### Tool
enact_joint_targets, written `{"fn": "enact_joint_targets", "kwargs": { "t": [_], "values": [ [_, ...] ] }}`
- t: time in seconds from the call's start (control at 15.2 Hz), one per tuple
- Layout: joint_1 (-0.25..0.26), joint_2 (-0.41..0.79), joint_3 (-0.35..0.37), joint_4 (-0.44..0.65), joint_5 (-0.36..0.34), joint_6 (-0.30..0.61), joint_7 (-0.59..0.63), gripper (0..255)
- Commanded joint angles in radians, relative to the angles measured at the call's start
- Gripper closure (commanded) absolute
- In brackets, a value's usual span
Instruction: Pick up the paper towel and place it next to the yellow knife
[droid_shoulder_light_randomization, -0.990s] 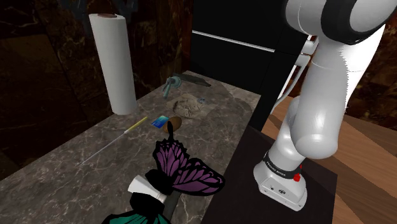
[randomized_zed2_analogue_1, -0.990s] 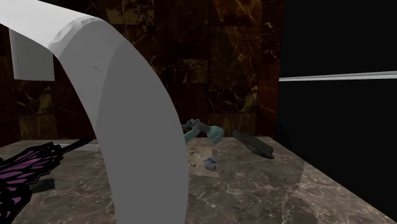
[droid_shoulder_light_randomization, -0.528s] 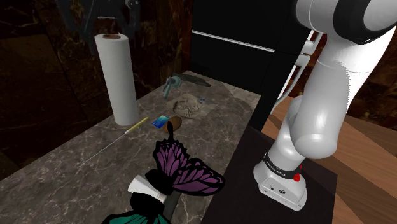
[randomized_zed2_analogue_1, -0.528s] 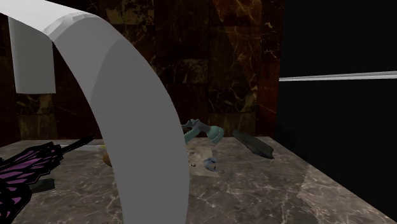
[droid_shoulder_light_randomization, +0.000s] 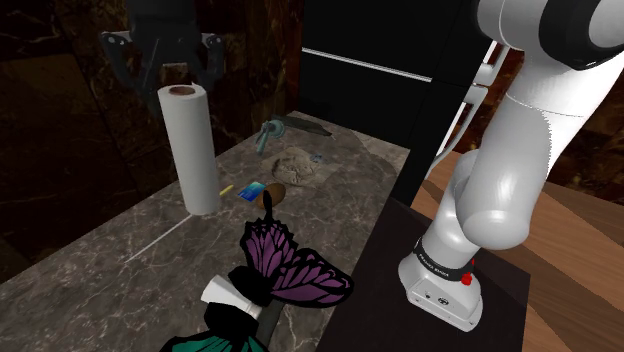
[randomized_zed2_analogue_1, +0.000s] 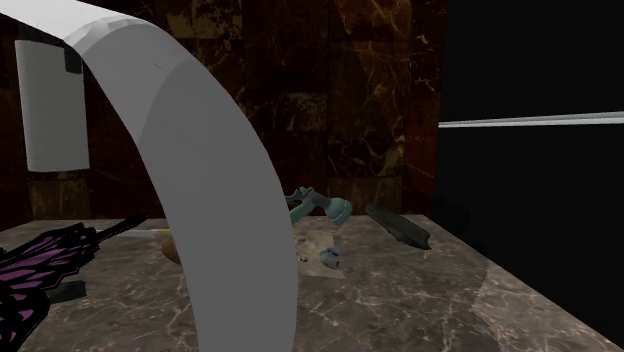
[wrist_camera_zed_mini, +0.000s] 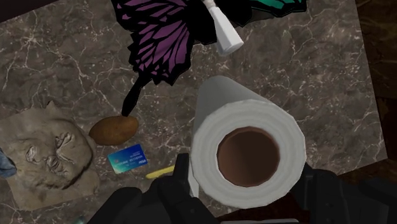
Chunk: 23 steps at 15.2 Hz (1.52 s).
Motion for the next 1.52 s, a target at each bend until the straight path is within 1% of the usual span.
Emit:
{"fn": "enact_joint_targets", "kwargs": {
  "t": [0.0,0.73,1.45],
  "values": [
    [-0.002,-0.009,-0.002,-0.04,0.004,0.032,-0.005,255],
    [-0.005,-0.035,-0.004,-0.218,0.015,0.186,-0.021,255],
    [-0.004,-0.03,-0.003,-0.361,0.015,0.332,-0.028,255]
  ]
}}
